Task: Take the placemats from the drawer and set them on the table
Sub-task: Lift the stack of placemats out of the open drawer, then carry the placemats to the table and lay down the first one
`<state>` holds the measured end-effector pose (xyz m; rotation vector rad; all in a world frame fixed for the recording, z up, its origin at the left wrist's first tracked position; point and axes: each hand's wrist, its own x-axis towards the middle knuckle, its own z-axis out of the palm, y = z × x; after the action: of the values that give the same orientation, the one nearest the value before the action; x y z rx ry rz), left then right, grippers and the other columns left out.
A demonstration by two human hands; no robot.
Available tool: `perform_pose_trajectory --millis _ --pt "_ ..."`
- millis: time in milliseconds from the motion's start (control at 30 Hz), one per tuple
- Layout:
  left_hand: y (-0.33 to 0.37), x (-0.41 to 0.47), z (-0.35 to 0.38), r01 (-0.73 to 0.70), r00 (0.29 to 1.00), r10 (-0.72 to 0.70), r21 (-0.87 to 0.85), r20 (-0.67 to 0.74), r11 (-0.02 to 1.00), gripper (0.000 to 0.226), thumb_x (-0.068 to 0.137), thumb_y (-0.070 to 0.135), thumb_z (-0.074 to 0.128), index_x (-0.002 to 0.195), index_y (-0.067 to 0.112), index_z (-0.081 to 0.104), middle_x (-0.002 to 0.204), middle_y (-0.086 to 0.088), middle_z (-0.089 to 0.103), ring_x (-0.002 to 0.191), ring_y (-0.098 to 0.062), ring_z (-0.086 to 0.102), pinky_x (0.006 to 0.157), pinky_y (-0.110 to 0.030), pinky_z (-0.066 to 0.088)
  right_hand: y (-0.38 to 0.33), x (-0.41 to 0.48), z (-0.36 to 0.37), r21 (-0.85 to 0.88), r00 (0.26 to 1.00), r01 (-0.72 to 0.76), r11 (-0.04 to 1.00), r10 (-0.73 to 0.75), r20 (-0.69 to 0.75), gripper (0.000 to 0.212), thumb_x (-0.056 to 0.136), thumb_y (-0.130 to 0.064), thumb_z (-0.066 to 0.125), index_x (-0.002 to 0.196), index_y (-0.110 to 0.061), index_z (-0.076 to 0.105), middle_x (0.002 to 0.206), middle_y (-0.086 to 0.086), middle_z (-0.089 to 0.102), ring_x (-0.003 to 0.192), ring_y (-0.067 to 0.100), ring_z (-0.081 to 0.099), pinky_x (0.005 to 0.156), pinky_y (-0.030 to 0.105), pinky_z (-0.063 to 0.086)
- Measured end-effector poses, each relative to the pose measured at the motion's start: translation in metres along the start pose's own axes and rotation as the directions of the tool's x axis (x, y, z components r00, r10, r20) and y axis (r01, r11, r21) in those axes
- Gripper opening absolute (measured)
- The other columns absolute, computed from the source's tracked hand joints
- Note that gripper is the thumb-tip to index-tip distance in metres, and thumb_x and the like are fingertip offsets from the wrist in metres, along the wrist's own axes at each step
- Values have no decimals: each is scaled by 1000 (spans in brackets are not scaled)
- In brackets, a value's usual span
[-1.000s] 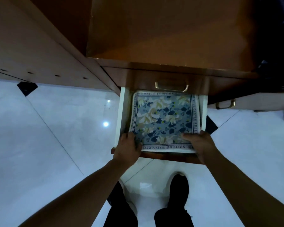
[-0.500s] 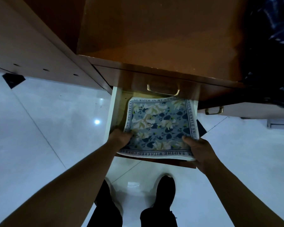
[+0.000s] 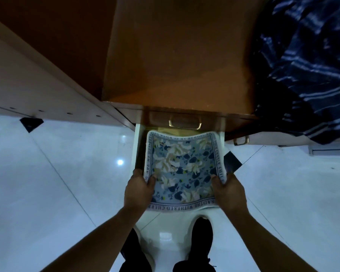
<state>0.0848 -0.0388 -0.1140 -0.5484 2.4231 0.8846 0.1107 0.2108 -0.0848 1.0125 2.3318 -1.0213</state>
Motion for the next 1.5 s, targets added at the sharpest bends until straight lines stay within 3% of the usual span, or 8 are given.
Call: perform_pose_trajectory --millis 100,233,400,633,833,967,1233,1500 --pt "5 -20 -17 -46 999 45 -30 -31 999 28 93 37 57 95 11 46 85 -8 65 68 -23 65 51 -29 49 -5 -22 -15 -10 999 38 999 -38 -15 30 92 -39 56 89 -9 53 76 6 62 65 23 61 55 32 50" --pt "11 -56 -45 -50 998 48 -43 -45 998 26 94 38 55 86 15 45 69 -4 64 55 -15 64 50 -39 54 -14 -54 -42 -28 998 69 997 -69 -3 31 92 -41 56 84 -11 52 71 2 60 62 19 61 52 30 48" --pt "35 -118 -96 -37 996 32 -62 -77 997 27 93 35 57 83 14 43 62 -1 61 50 -9 62 46 -31 46 -39 -102 -84 -40 991 128 991 -125 54 29 93 -39 56 82 -12 50 69 -2 58 58 8 55 44 11 33" --pt "85 -205 -182 -17 980 -17 -167 -196 986 29 93 34 58 78 19 38 63 -5 63 50 -14 62 43 -29 42 -106 -174 -161 -30 968 225 974 -220 125 31 93 -42 54 90 -11 53 74 6 60 66 23 60 55 32 45" --pt "110 -273 -251 -30 962 -46 -268 -270 963 30 92 37 60 82 18 39 62 -5 63 56 -14 66 49 -37 50 -157 -243 -216 8 943 316 949 -315 110 29 92 -43 55 96 -14 55 74 -1 59 67 15 56 51 25 39" --pt "114 -318 -309 -112 944 26 -246 -328 963 32 93 36 58 78 17 38 59 -5 55 47 -14 55 43 -28 37 -182 -297 -229 29 928 359 933 -360 93 32 92 -47 54 95 -15 54 76 5 60 67 19 57 54 30 40" --pt "40 -427 -420 -220 888 64 -297 -455 929 27 91 41 60 88 16 49 72 -2 64 61 -11 62 44 -20 41 -218 -444 -203 -27 828 560 828 -558 51 26 92 -50 51 89 -24 54 77 -3 62 69 16 61 61 34 51" --pt "-94 -567 -532 -192 803 -101 -416 -587 889 26 91 40 61 92 16 51 73 -3 66 58 -12 66 42 -22 47 -263 -620 -123 36 692 713 700 -711 127 29 90 -47 56 93 -18 57 86 2 68 78 22 65 71 42 55"
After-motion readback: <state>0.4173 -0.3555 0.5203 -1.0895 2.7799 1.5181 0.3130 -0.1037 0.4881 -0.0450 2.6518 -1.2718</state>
